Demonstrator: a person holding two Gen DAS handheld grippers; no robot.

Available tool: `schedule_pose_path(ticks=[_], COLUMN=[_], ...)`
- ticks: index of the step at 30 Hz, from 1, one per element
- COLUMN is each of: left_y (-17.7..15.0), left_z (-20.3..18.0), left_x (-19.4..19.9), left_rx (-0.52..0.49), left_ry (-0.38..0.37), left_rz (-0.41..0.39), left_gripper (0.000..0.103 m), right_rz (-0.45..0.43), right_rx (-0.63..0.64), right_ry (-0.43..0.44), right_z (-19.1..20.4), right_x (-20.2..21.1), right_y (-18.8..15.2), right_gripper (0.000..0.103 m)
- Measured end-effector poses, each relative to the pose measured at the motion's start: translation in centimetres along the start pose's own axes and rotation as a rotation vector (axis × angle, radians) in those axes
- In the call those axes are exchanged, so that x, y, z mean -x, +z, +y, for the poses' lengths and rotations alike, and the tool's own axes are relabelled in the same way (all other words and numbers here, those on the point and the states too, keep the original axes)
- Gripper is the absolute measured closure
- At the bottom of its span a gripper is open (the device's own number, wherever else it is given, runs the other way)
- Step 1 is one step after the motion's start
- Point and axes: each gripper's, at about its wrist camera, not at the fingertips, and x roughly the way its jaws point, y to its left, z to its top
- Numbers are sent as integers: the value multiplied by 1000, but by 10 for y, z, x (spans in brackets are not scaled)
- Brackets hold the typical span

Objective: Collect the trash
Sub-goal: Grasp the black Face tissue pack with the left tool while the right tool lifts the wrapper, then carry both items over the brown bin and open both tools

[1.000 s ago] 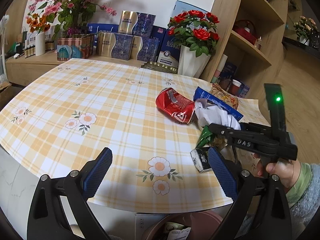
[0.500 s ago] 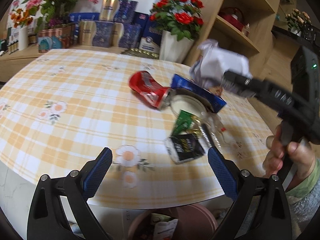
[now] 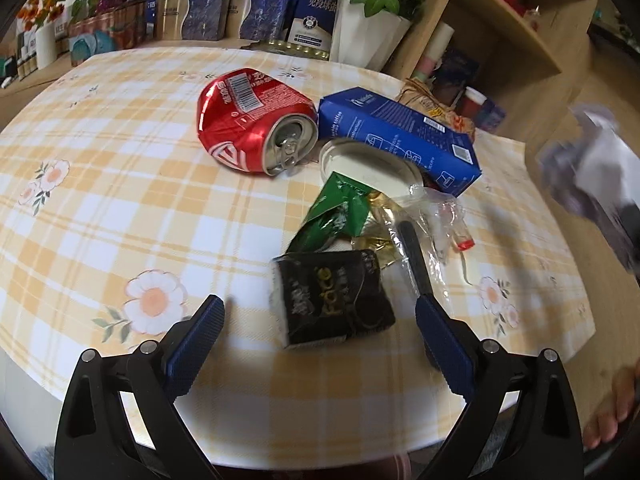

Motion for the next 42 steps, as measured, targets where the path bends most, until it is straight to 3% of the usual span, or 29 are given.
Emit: schedule_pose_path(ticks=[8,13,16,17,23,30,42], left_y=[3,2,-1,-2,-2,-11,-51], left_z=[-19,-19,-20,-20,-19,-14,0], left_x=[-22,-21,-20,-18,-8,37,124], left_rx=[-98,-109,-147,-157,-178,-160,-183], left_ry=[155,180,217,213,159,51,-14], left_rz=[3,1,-9,-18,4,-41,-162], left_gripper=[12,15,26,35,43,44,43], right_rz=[13,1,1,1,11,39,115], right_rx=[-35,-66,-86,-89,-81,-34,-81], right_ry=[-77,-92,-89,-86,-55,-3,276], right_z=[-43,-59,-64,-63,-51,-25,21], right_x=[21,30,33,33,35,38,59], right_y=[-22,-28,-33,-35,-43,-58,-78], right_gripper=[64,64,64,64,64,64,64])
